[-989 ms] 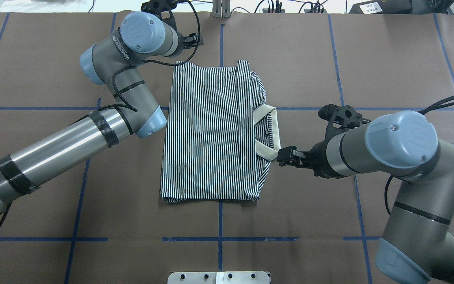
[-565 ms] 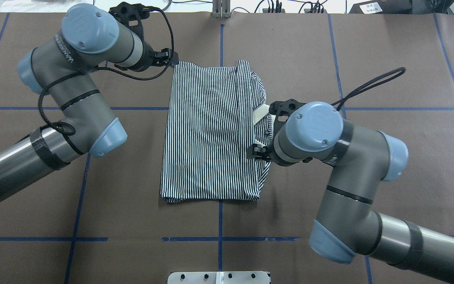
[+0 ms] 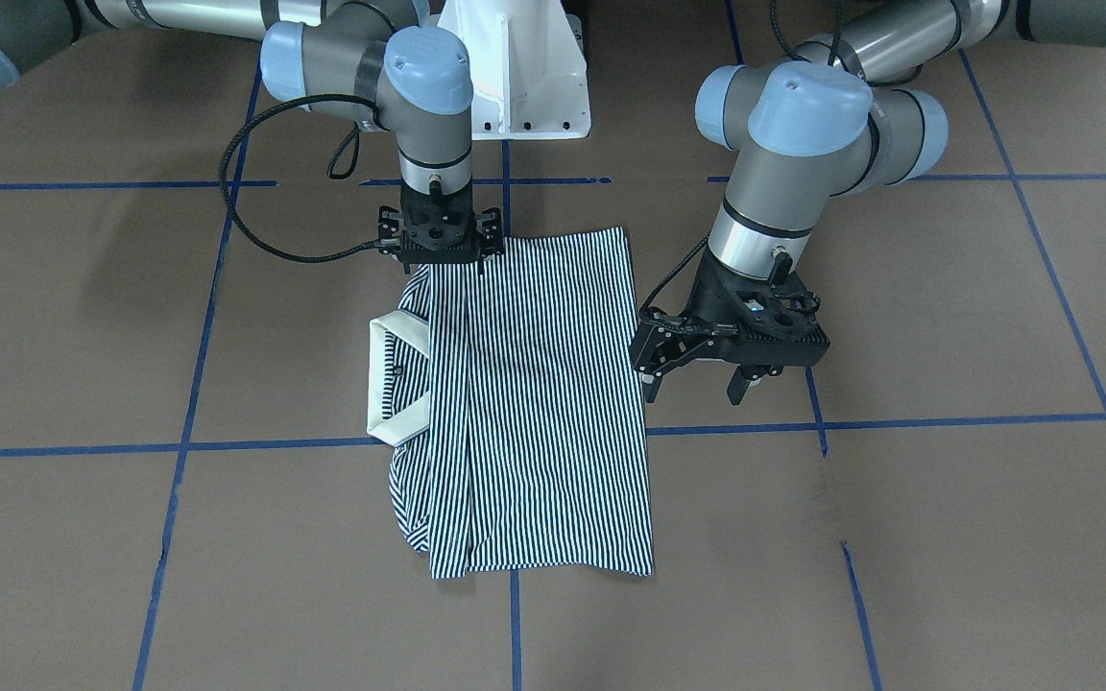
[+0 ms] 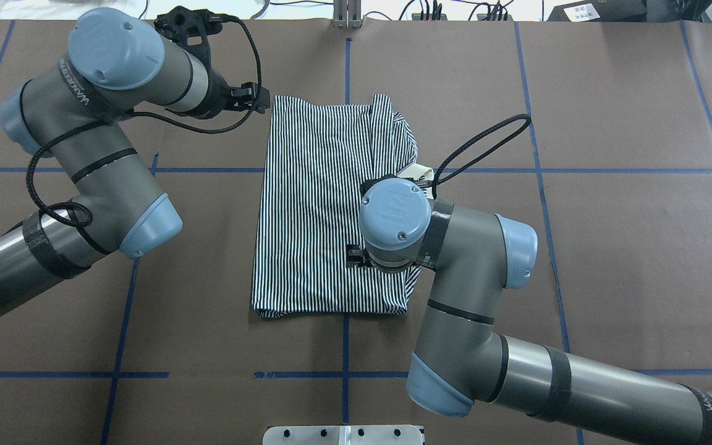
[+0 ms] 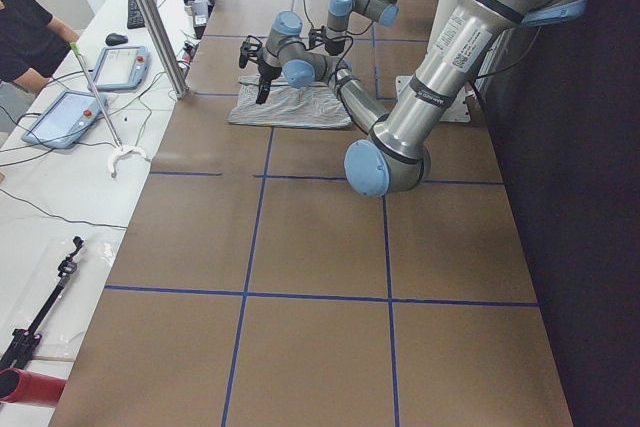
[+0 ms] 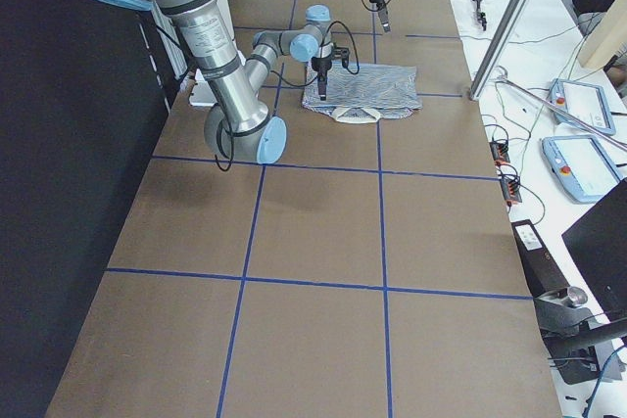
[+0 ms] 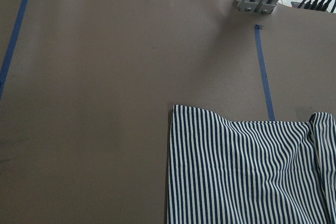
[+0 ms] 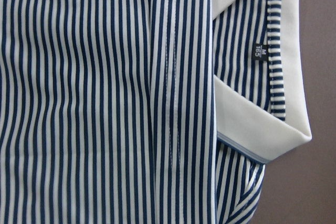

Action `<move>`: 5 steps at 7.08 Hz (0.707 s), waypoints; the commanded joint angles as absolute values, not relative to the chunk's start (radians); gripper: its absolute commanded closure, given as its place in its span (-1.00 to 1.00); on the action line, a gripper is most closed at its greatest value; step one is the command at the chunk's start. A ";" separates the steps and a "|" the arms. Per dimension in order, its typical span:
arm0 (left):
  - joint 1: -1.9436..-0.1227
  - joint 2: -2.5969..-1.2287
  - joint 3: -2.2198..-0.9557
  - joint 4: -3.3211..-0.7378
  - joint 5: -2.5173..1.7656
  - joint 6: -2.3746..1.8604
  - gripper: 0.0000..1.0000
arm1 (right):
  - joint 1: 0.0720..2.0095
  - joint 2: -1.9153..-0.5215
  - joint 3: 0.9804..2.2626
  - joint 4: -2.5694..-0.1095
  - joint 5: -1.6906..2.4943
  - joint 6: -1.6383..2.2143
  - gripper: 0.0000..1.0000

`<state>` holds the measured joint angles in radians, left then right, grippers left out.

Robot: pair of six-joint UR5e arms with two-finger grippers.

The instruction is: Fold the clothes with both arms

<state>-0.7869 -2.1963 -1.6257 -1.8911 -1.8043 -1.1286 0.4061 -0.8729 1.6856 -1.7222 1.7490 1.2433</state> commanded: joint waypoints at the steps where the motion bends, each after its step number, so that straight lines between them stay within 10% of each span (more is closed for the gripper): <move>1: -0.787 -2.186 -1.626 -1.893 -1.805 -1.127 -1.00 | 0.373 -0.847 1.646 -1.799 1.752 1.230 -1.00; 5: -0.785 -2.186 -1.628 -1.901 -1.807 -1.131 -1.00 | 0.374 -0.851 1.625 -1.851 1.773 1.145 -1.00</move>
